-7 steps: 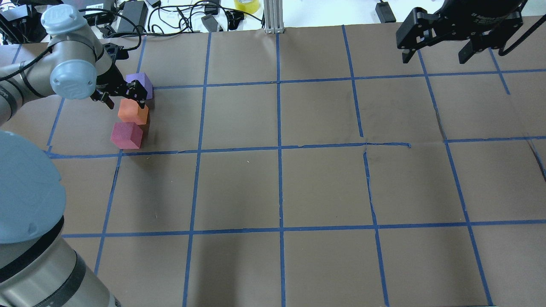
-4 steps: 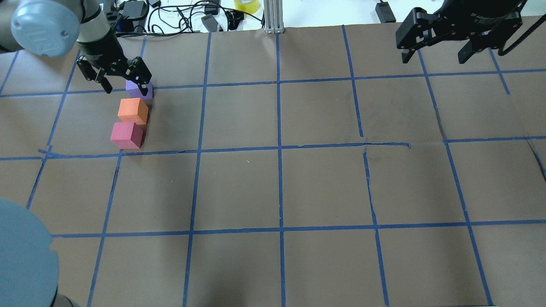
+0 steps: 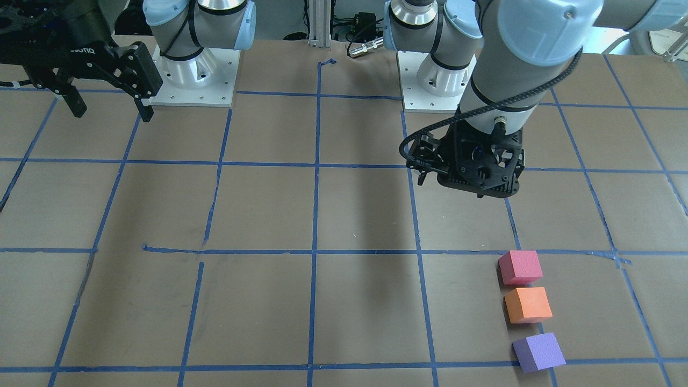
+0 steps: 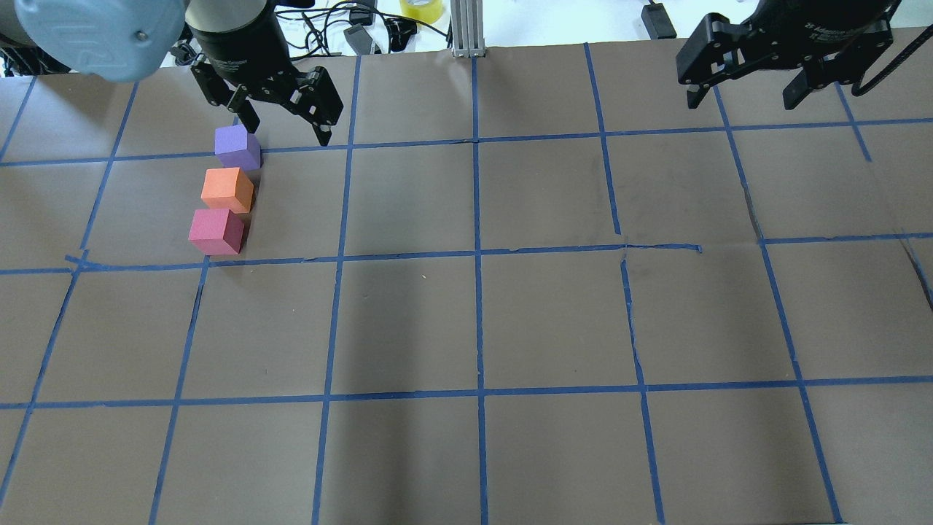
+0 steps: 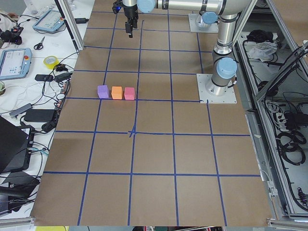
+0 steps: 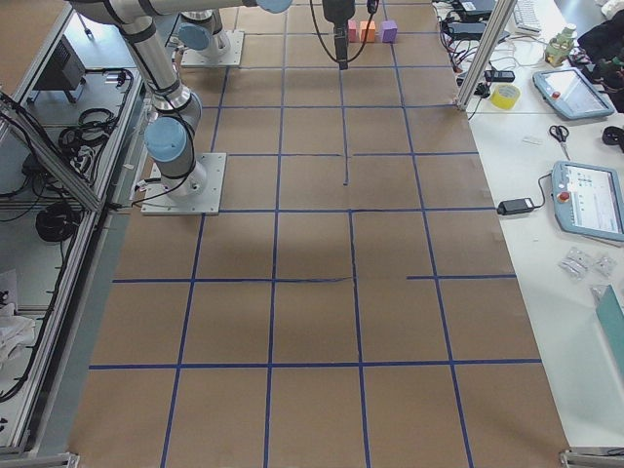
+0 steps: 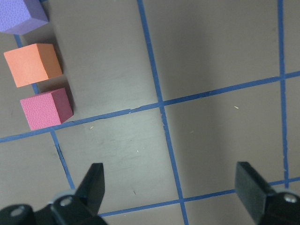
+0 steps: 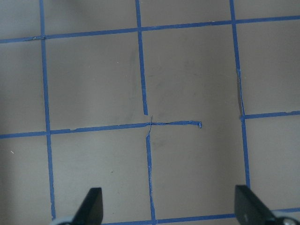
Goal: Arrange blocks in a line
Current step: 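Open the left gripper and raise it away from the cubes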
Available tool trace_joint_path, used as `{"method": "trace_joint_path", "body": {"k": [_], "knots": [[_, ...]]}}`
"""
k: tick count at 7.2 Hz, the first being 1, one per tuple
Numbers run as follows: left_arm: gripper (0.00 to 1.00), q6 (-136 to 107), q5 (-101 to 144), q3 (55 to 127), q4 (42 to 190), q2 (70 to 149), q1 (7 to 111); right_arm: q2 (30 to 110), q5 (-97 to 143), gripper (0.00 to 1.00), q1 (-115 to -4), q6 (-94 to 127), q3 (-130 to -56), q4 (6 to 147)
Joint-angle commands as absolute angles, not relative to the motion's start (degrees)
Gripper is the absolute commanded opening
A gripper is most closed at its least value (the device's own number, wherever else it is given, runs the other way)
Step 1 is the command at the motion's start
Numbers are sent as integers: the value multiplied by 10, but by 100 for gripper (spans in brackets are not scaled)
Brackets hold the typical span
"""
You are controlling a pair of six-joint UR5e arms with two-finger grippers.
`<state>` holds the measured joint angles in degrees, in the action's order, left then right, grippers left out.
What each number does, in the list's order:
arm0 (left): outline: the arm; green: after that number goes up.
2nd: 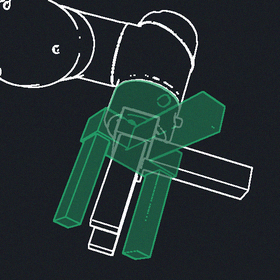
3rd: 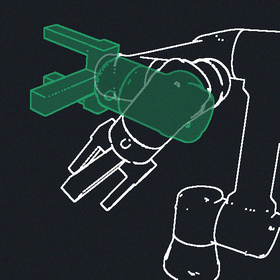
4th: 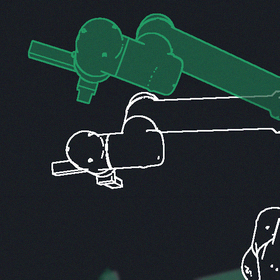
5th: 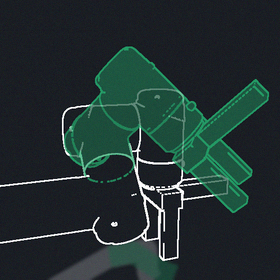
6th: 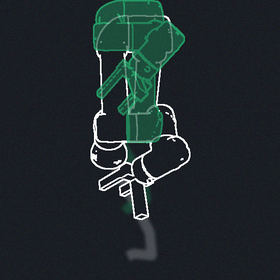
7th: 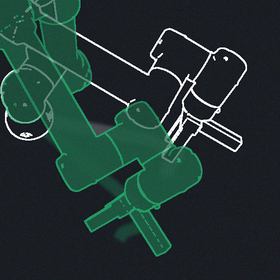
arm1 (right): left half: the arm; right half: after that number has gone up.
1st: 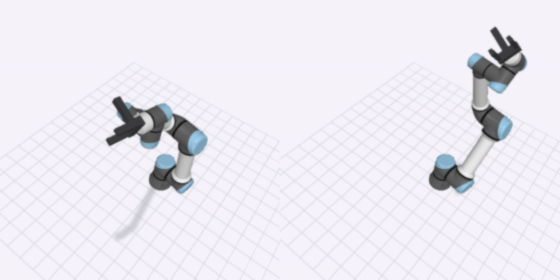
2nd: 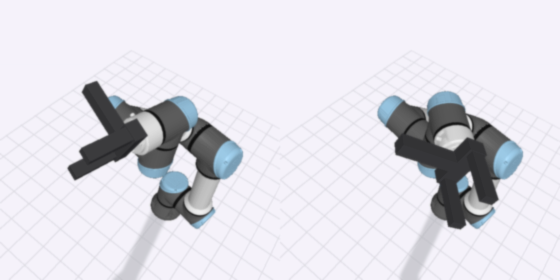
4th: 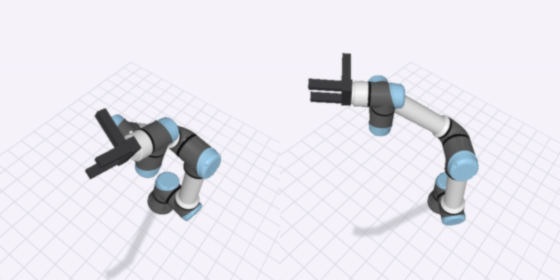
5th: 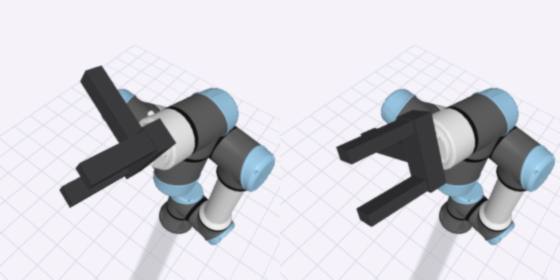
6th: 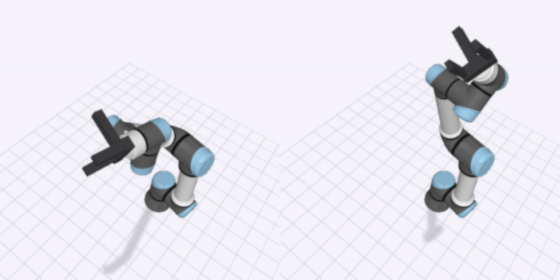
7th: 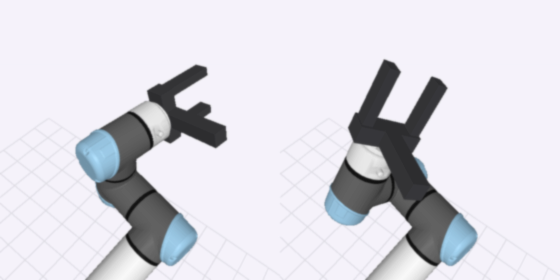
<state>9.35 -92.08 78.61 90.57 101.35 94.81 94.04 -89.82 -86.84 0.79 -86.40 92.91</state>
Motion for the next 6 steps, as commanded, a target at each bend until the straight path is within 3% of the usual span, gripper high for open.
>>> {"method": "trace_joint_path", "body": {"k": [1,6], "knots": [[100,91,-923,800,901,979,955,940,-898,100,-868,8,-864,929],[100,89,-919,824,846,962,945,940,-898,100,-868,8,-864,929]]}}
